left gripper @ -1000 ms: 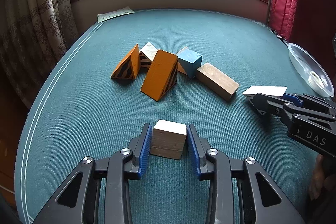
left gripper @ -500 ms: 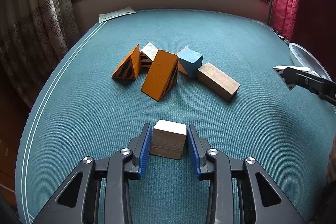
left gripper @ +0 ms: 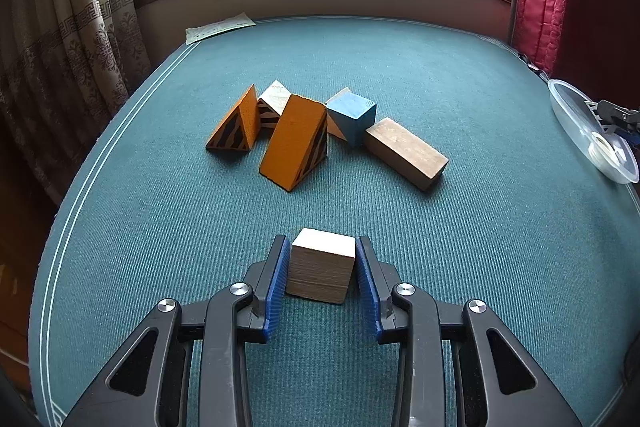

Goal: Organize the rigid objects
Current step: 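Carry the striped block in the right gripper into the clear basin and release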

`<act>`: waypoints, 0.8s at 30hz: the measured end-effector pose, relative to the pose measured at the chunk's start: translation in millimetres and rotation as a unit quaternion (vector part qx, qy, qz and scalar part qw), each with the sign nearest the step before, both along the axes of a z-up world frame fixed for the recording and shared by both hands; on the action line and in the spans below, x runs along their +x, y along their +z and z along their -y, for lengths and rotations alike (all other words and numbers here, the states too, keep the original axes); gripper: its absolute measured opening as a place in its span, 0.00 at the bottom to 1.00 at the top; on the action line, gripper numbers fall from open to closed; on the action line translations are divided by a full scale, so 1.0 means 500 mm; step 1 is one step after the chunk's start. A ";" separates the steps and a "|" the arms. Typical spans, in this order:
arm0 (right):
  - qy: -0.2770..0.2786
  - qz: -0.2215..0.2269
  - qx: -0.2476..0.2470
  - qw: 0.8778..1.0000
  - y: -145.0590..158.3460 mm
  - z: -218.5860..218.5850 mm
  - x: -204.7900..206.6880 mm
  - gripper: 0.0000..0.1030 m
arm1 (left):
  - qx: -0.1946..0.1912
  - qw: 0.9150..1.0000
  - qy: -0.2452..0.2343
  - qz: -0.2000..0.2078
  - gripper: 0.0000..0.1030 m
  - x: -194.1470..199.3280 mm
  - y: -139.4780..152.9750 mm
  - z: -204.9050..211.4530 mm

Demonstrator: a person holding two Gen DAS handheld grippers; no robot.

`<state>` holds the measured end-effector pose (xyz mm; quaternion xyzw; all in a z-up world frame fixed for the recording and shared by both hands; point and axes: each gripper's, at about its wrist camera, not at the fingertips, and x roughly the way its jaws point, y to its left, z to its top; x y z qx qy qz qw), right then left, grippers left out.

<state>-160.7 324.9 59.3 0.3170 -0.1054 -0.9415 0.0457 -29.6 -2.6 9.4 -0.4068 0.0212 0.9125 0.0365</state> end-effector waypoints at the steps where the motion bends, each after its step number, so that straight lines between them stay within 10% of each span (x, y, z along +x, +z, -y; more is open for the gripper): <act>1: -0.009 -0.001 0.000 1.000 0.000 -0.012 0.001 0.34 | 0.000 1.000 -0.001 0.001 0.33 0.000 0.000 -0.003; 24: -0.155 0.010 -0.012 0.988 -0.024 -0.211 0.005 0.45 | -0.004 1.000 -0.013 0.003 0.33 0.000 0.013 -0.056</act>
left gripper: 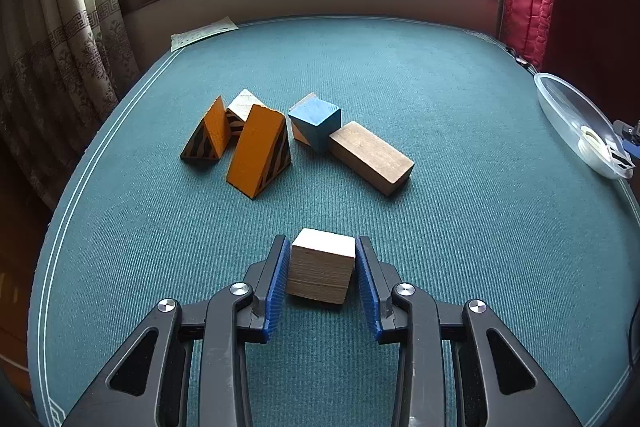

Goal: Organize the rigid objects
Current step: 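Carry the striped block in the right gripper into the clear basin and release, then carry the wood cube in the left gripper into the clear basin and release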

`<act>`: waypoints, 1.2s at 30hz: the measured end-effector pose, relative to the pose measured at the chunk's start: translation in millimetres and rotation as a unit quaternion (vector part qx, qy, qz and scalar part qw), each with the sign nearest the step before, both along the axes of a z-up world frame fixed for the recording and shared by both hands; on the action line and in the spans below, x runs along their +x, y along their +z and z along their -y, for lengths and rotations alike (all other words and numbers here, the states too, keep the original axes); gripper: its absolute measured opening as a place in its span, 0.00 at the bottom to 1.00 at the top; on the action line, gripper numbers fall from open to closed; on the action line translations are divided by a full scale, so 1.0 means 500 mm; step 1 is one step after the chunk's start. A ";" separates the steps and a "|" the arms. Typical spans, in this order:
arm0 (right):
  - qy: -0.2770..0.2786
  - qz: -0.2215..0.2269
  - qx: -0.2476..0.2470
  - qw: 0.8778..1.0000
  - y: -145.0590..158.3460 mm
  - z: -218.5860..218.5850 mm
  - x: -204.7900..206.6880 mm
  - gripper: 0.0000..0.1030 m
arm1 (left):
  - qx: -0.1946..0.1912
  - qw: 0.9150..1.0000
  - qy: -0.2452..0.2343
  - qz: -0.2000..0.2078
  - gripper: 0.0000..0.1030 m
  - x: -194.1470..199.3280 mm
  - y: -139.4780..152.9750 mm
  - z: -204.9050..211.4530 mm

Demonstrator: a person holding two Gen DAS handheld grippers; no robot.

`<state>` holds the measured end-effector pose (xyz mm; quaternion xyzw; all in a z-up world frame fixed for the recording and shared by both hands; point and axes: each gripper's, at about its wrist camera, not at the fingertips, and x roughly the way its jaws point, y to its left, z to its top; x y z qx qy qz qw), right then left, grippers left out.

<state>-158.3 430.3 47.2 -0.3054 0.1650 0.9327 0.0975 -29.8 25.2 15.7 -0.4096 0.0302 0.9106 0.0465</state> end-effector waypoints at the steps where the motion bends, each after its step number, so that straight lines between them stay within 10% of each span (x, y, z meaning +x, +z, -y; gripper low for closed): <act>1: 0.001 -0.001 0.000 1.000 0.000 0.001 0.000 0.45 | 0.000 1.000 -0.002 -0.001 0.33 -0.001 0.002 -0.003; 22: 0.022 -0.003 0.000 1.000 -0.004 -0.014 0.022 0.49 | -0.007 0.996 -0.082 -0.028 0.33 -0.034 0.075 -0.147; 36: 0.012 -0.011 -0.011 1.000 -0.008 -0.044 0.042 0.49 | 0.022 0.979 -0.198 -0.047 0.33 -0.096 0.130 -0.359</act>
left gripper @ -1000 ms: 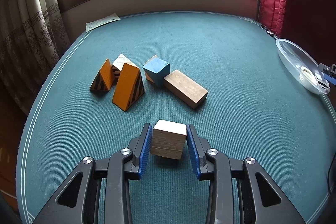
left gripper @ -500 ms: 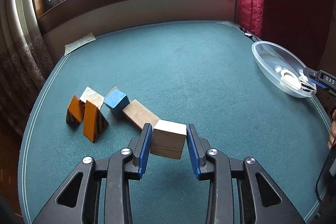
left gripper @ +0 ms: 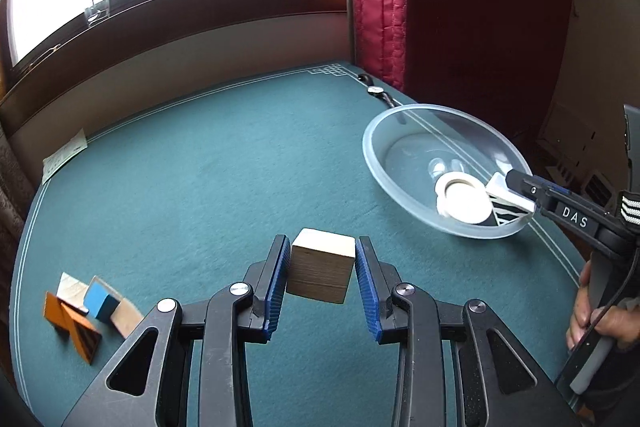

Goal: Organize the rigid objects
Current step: 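Carry the wood cube in the left gripper into the clear basin and release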

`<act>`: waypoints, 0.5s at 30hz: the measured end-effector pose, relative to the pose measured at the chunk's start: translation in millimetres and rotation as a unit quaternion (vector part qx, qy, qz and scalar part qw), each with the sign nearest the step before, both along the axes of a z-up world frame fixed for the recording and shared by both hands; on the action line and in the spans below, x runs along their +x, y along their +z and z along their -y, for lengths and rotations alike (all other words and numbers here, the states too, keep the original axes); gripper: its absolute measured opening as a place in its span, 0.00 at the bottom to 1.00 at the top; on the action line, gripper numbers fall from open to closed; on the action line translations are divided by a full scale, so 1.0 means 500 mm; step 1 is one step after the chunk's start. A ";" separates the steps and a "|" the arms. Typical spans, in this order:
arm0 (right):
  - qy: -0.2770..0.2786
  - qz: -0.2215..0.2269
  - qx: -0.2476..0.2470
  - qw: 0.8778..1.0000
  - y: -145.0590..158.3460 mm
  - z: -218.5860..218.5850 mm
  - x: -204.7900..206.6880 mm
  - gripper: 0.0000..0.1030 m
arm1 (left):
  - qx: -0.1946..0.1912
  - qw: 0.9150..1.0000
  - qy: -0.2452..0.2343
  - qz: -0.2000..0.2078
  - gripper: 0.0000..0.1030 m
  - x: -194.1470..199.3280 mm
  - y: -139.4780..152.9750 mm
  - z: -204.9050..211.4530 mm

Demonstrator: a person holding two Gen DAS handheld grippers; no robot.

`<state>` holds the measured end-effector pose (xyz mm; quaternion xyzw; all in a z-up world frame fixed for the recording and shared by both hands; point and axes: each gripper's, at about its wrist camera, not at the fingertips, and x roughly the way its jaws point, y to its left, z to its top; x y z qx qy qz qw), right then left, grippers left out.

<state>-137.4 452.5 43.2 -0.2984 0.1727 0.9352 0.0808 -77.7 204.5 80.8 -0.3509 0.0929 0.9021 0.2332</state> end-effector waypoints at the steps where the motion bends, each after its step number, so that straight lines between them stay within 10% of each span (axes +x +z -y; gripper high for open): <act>1: -0.002 -0.001 -0.001 1.000 0.000 -0.002 0.000 0.49 | 0.002 1.000 -0.007 0.001 0.33 -0.005 0.001 -0.014; 15: -0.009 -0.007 -0.006 1.000 -0.004 -0.008 0.003 0.49 | 0.027 0.997 -0.067 0.010 0.33 -0.077 -0.006 -0.185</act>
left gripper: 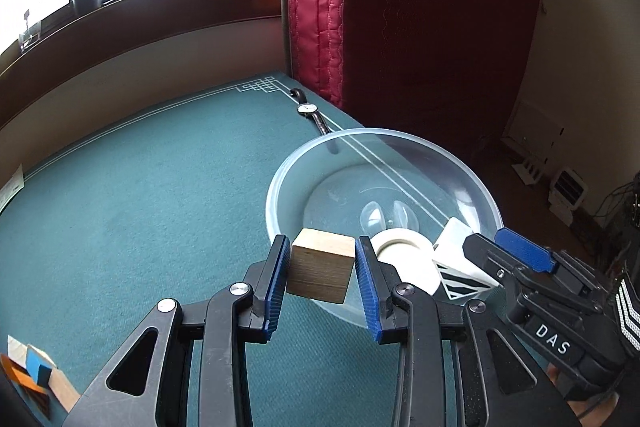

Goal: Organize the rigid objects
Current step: 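Carry the wood cube in the left gripper into the clear basin and release, then move both open grippers back toward the remaining blocks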

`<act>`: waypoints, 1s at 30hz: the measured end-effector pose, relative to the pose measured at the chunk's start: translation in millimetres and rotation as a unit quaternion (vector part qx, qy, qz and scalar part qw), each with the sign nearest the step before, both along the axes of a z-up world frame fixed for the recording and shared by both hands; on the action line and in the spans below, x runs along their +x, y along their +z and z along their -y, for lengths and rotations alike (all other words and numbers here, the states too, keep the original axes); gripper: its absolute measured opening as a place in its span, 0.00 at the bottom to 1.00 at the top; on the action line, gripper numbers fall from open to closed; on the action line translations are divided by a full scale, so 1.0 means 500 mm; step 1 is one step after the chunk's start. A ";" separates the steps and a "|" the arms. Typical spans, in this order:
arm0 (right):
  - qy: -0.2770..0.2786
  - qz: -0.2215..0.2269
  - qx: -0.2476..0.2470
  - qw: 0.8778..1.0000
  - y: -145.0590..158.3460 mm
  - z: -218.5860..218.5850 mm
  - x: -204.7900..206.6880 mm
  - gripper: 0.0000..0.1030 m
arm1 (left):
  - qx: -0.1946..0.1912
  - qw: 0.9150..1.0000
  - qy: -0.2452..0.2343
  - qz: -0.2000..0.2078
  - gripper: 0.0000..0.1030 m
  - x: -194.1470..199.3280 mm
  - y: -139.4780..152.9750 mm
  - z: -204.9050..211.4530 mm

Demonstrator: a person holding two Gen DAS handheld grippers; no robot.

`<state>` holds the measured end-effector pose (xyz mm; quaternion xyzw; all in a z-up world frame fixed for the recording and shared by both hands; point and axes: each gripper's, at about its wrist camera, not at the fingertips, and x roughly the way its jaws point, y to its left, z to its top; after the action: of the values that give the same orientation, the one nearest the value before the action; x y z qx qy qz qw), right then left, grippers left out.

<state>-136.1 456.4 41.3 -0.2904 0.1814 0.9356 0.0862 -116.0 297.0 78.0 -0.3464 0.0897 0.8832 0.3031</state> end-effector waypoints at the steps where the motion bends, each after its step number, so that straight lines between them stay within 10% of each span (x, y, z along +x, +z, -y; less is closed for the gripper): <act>1: -0.002 0.000 0.000 1.000 -0.001 -0.001 0.001 0.49 | 0.000 1.000 -0.001 0.001 0.33 -0.004 -0.003 -0.009; 8: -0.013 -0.007 -0.004 1.000 0.002 -0.007 0.008 0.50 | 0.008 1.000 -0.010 0.008 0.35 -0.021 -0.017 -0.043; 12: -0.032 -0.011 -0.010 0.999 0.001 -0.020 0.011 0.60 | 0.010 1.000 0.015 0.014 0.90 -0.030 -0.024 -0.035; 30: -0.026 -0.009 -0.001 1.000 -0.001 -0.007 0.008 0.67 | -0.020 0.995 0.086 -0.039 0.92 0.001 -0.025 0.064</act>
<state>-132.0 460.1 41.1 -0.2772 0.1906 0.9355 0.1085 -115.4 264.8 65.2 -0.3245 0.0890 0.9168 0.2150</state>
